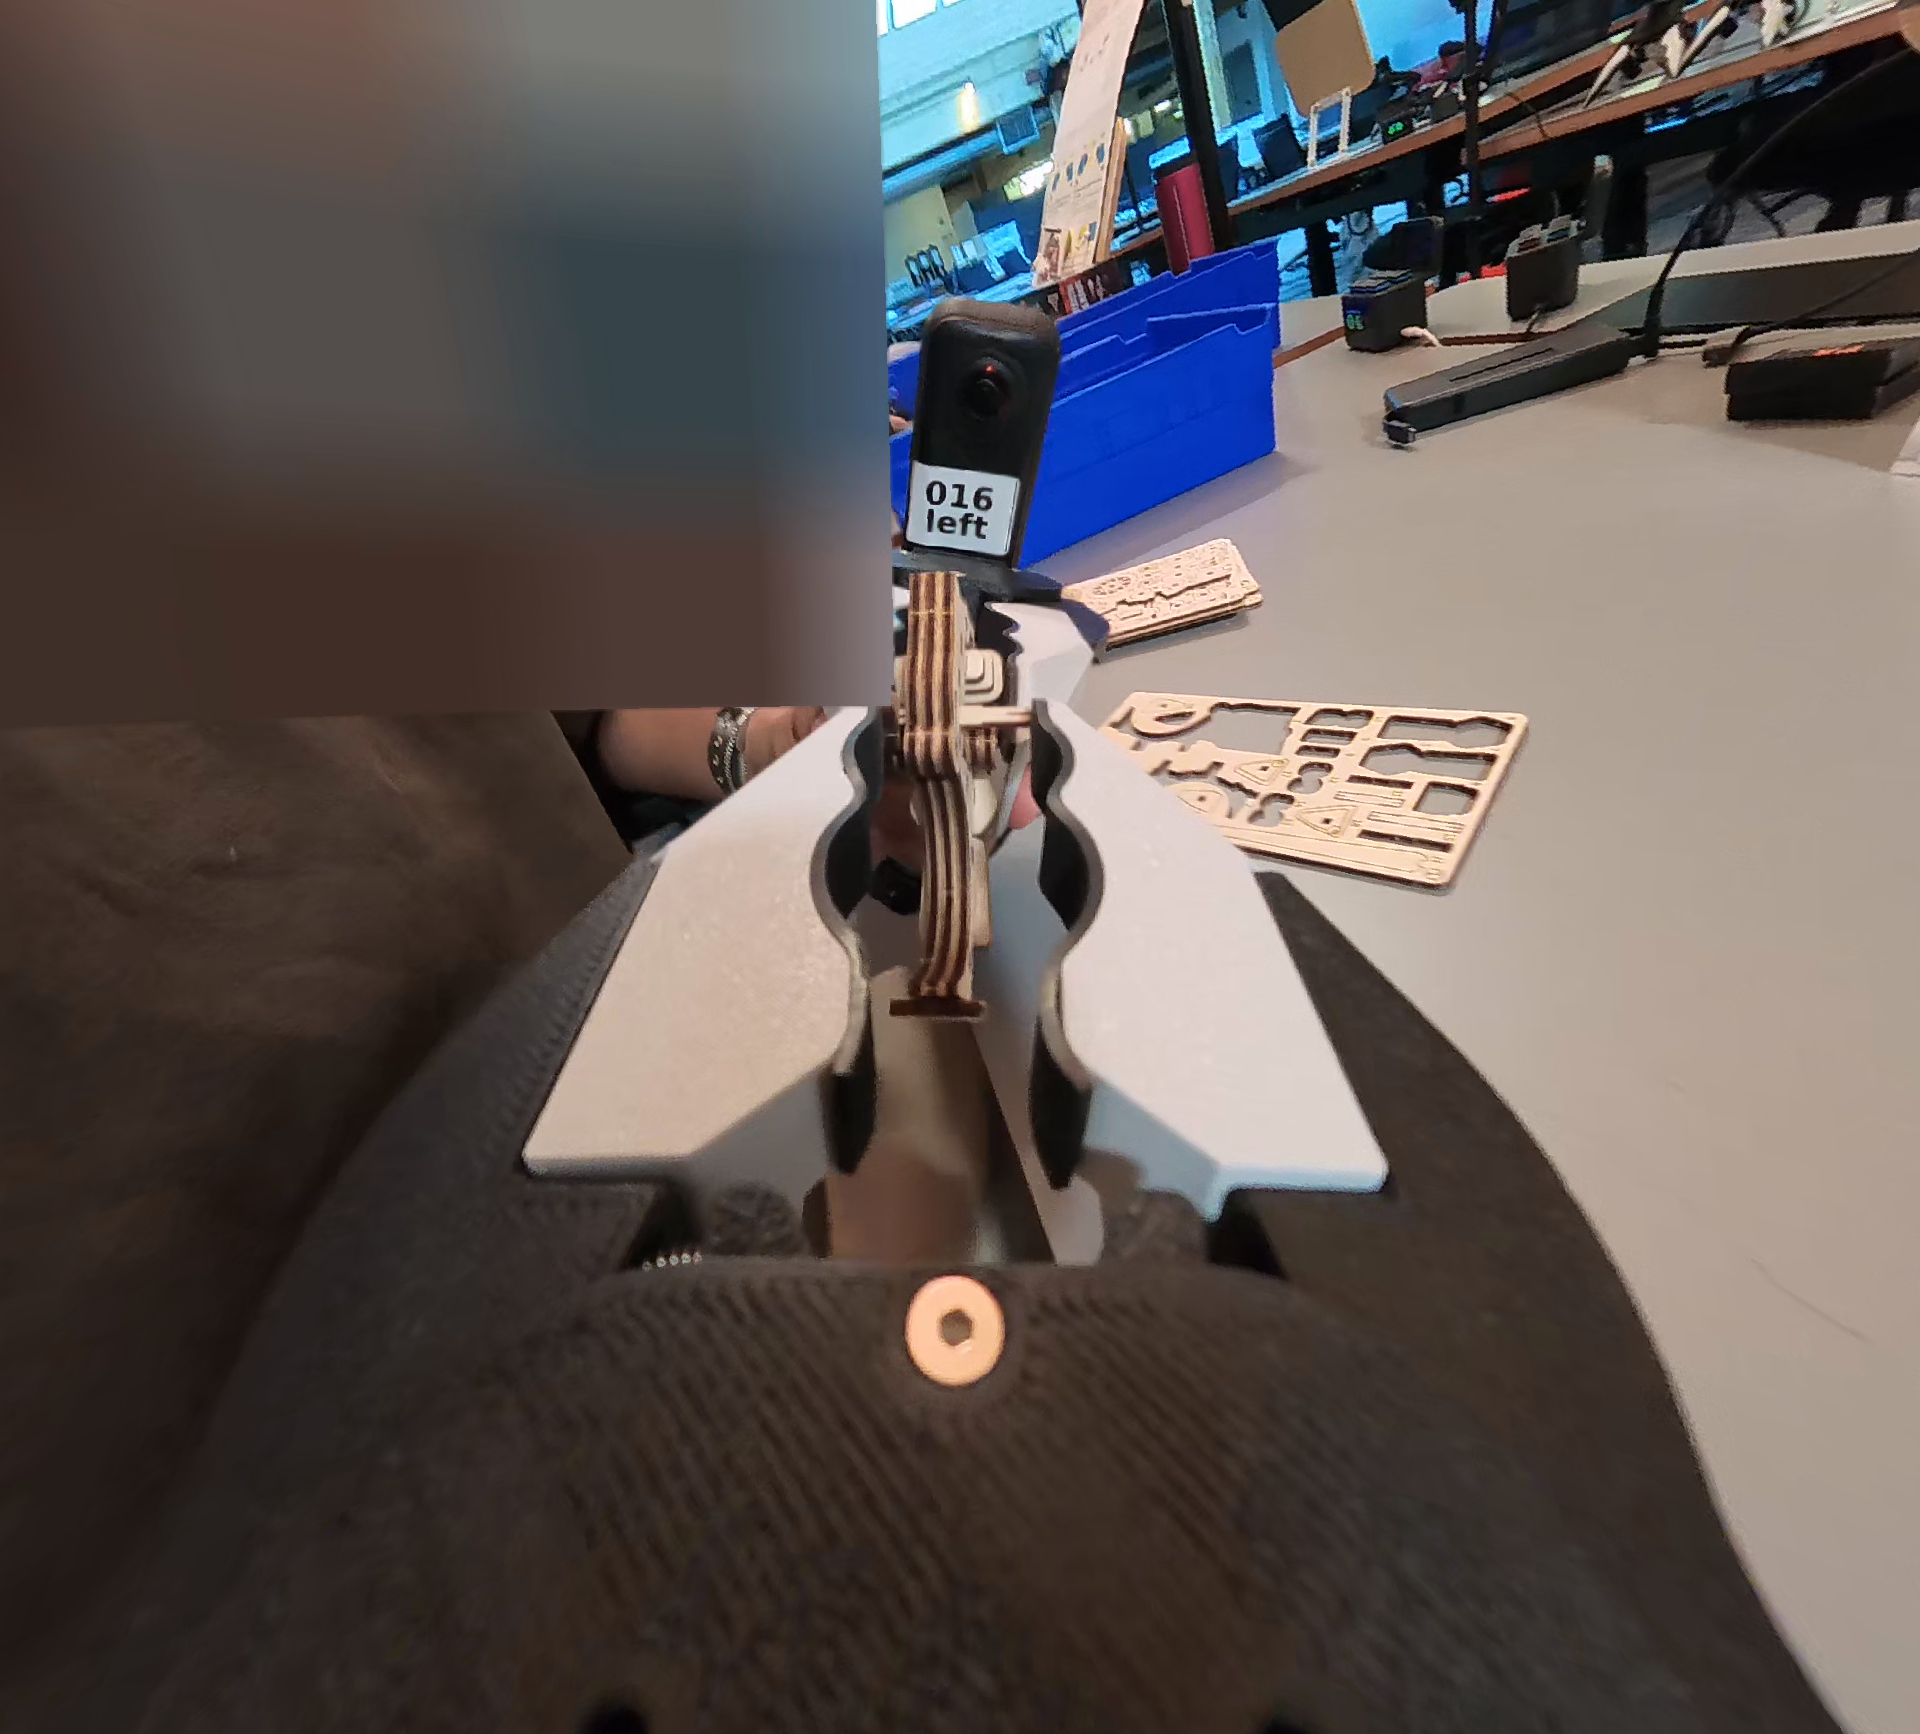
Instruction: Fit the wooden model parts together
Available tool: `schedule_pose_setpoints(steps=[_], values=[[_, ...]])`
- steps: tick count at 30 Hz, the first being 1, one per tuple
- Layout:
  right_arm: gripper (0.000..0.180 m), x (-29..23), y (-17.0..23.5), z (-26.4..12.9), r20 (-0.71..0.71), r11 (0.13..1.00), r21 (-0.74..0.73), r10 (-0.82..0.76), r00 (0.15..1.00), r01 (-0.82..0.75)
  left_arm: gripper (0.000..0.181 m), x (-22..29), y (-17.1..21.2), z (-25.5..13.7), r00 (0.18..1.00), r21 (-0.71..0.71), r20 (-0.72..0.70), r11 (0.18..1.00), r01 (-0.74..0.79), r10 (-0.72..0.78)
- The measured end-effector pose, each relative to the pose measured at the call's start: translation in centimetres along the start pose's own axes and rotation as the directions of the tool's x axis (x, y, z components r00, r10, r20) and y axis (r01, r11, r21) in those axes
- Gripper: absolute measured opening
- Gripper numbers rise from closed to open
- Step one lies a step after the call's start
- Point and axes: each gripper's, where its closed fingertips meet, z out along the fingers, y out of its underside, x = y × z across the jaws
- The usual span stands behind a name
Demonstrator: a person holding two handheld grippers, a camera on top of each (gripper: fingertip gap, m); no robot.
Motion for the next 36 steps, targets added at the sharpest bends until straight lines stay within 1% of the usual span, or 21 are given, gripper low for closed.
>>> schedule_pose_setpoints(steps=[3, 9, 13, 16, 21, 24, 26, 30, 33, 36], values=[[0.026, -0.1, -0.2, -0.1, 0.014, 1.0, 0.014, 0.023, 1.0, -0.023, 0.023, 0.1, 0.0, 0.1, 0.999, -0.013, 0.012, 0.999, -0.032, 0.032], [0.026, -0.3, -0.2, -0.2, -0.001, 1.0, 0.003, -0.003, 1.0, 0.003, 0.023, 0.1, -0.2, 0.0, 0.997, -0.016, 0.033, 0.998, -0.062, 0.063], [0.026, 0.1, -0.1, -0.4, -0.027, 1.0, -0.005, -0.014, 1.0, 0.014, 0.023, -0.3, -0.2, 0.1, 0.999, -0.008, 0.045, 1.0, -0.01, 0.01], [0.026, 0.4, -0.2, -0.5, -0.037, 1.0, 0.007, 0.018, 0.999, -0.018, 0.024, -0.6, -0.1, 0.1, 0.999, 0.002, 0.047, 1.0, 0.021, -0.021], [0.025, 1.4, -0.9, -1.3, -0.037, 0.991, 0.072, 0.118, 0.992, -0.115, 0.048, -1.4, -0.4, -0.2, 0.996, 0.005, 0.084, 1.0, 0.022, -0.022], [0.026, 2.3, 0.0, -1.5, -0.054, 0.986, 0.028, 0.164, 0.985, -0.163, 0.06, -2.3, -0.9, -0.9, 0.99, -0.012, 0.144, 1.0, -0.005, 0.006], [0.026, 2.7, 1.2, -1.4, -0.065, 0.981, -0.033, 0.191, 0.979, -0.193, 0.063, -2.7, -0.9, -1.3, 0.985, -0.056, 0.168, 0.998, -0.024, 0.033], [0.026, 3.2, 4.1, -1.0, -0.093, 0.951, -0.184, 0.236, 0.967, -0.25, 0.06, -3.8, 1.5, -1.5, 0.97, -0.261, 0.225, 0.965, -0.03, 0.091], [0.026, 3.1, 5.6, -0.9, -0.105, 0.924, -0.256, 0.264, 0.959, -0.283, 0.05, -4.1, 3.4, -1.5, 0.959, -0.386, 0.234, 0.921, -0.058, 0.159], [0.026, 3.1, 6.6, -0.9, -0.122, 0.899, -0.305, 0.291, 0.949, -0.314, 0.037, -4.3, 4.6, -1.5, 0.942, -0.477, 0.229, 0.872, -0.113, 0.247]])
